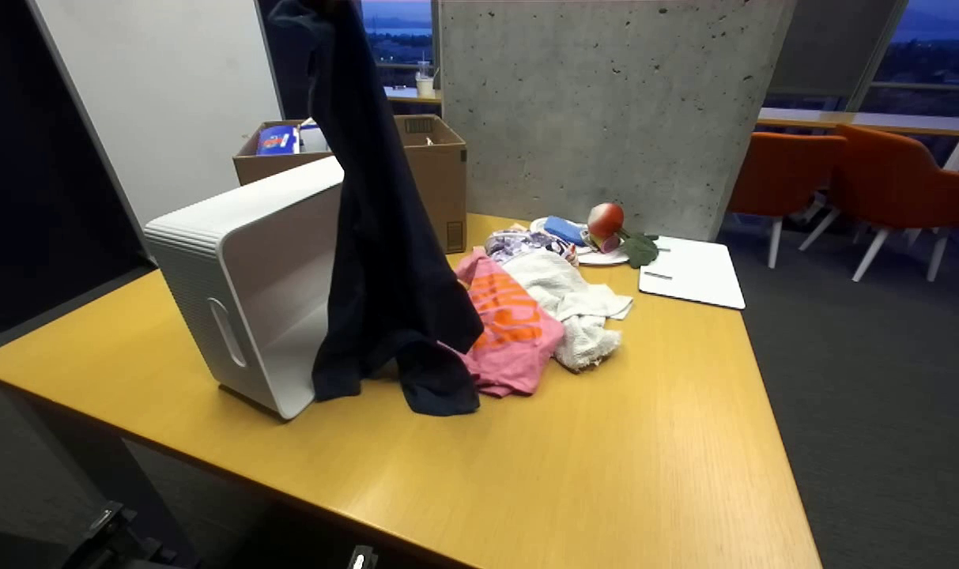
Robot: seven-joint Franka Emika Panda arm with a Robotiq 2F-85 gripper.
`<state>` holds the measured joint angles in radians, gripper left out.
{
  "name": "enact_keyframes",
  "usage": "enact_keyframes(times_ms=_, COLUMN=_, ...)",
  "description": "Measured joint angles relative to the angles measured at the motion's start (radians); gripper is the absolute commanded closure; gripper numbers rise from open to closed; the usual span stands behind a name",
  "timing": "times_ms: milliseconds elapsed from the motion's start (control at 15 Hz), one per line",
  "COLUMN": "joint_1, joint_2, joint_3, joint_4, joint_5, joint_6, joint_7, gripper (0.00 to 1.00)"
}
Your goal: Put the shirt on the basket
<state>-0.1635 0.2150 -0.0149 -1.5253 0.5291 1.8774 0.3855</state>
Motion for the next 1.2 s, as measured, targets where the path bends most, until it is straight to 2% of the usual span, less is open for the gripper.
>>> enact_keyframes(times_ms=133, joint_1=0.011, joint_2=-0.024, joint_3=-0.012, joint_4=-0.007, joint_5=-0.046, joint_6=-0.018, joint_7=0.058, gripper=0.99)
enact_keyframes(times_ms=333, joint_1=0.017, joint_2=-0.032, joint_3=-0.017, joint_4=-0.024, joint_5=-0.067, joint_6=0.015, joint_7=0.064, gripper=0.99)
enact_keyframes(times_ms=467, joint_1=0.033, joint_2=-0.028, joint_3=-0.017, joint_4=-0.034, joint_5=-0.072, joint_6=0.080, joint_7=0.042, gripper=0.99)
enact_keyframes(times_ms=800, joint_1=0.099, joint_2=-0.028, joint_3=0.004, joint_4=-0.063, joint_5=-0.071, joint_6=0.323, joint_7=-0.056, gripper=0.99)
enact_keyframes(times_ms=1200, joint_1=0.133, joint_2=-0.026, joint_3=0.052, joint_4=-0.071, joint_5=-0.022, joint_6=0.471, joint_7=-0.147, gripper=0.99)
